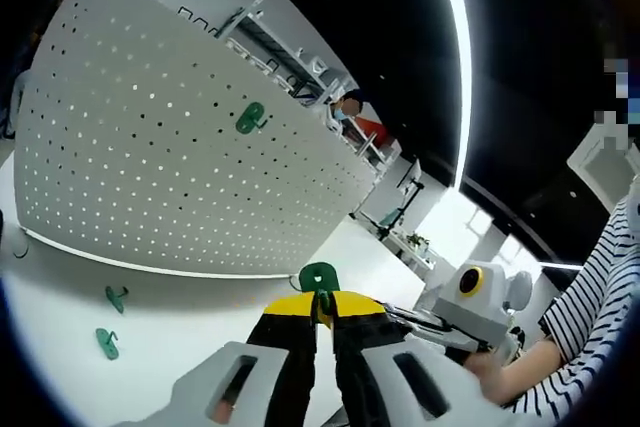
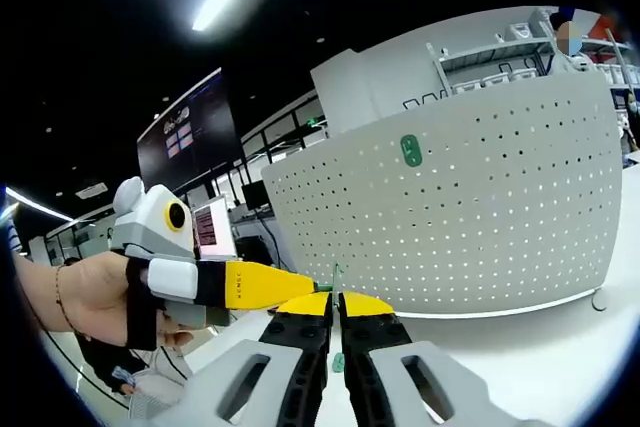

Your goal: Insert the hook assembly into the mounting plate slot until the hook locks in place.

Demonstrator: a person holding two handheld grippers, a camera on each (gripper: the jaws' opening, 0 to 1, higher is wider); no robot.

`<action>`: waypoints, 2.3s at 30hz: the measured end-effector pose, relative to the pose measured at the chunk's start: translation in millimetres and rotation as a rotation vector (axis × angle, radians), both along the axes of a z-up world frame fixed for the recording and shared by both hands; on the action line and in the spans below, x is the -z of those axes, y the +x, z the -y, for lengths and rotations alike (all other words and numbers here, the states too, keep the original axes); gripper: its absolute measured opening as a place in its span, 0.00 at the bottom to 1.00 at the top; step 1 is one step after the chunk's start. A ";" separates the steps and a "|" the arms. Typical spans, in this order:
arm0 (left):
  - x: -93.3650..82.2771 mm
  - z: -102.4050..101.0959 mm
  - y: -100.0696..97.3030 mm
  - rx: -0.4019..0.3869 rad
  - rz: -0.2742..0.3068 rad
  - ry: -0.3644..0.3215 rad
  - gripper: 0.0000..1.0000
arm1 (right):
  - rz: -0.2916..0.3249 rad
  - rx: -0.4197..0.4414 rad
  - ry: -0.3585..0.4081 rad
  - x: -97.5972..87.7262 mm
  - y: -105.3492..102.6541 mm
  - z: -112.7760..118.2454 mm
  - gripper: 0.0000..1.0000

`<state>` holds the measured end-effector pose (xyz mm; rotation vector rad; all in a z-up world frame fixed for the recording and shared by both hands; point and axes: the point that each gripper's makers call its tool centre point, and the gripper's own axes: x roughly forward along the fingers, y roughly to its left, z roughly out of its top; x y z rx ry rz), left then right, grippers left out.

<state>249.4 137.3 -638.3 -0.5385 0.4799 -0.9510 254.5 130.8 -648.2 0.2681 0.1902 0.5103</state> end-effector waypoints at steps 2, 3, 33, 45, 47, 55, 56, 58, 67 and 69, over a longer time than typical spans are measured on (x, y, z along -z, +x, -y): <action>0.6 0.5 -0.5 0.003 -0.015 -0.006 0.05 | 0.002 -0.002 -0.004 -0.1 -0.1 0.3 0.00; 0.6 0.2 -0.4 0.003 -0.018 -0.006 0.05 | 0.006 -0.003 -0.007 -0.3 -0.3 0.1 0.00; 15.9 -8.6 1.1 -0.049 -0.104 0.052 0.01 | -0.022 -0.076 -0.139 13.1 -3.5 -2.4 0.10; 19.3 -23.6 15.8 -0.128 0.011 0.216 0.01 | -0.022 -0.005 -0.317 35.2 -8.6 32.7 0.20; 20.0 -28.9 21.4 -0.150 0.047 0.265 0.01 | -0.020 -0.008 -0.354 39.2 -11.2 38.0 0.21; 19.1 -36.1 30.0 -0.188 0.089 0.314 0.01 | -0.048 0.034 -0.397 54.6 -20.7 60.8 0.31; 19.0 -37.1 31.1 -0.195 0.092 0.319 0.01 | -0.058 0.037 -0.404 57.3 -22.3 63.2 0.32; 19.3 -39.0 33.0 -0.207 0.100 0.334 0.01 | -0.078 0.057 -0.408 62.5 -25.6 69.5 0.36; 20.2 -43.6 42.0 -0.248 0.130 0.387 0.02 | -0.109 0.118 -0.472 81.8 -37.1 94.9 0.43; 19.6 -44.6 45.3 -0.264 0.135 0.392 0.02 | -0.116 0.124 -0.477 85.9 -39.2 97.9 0.44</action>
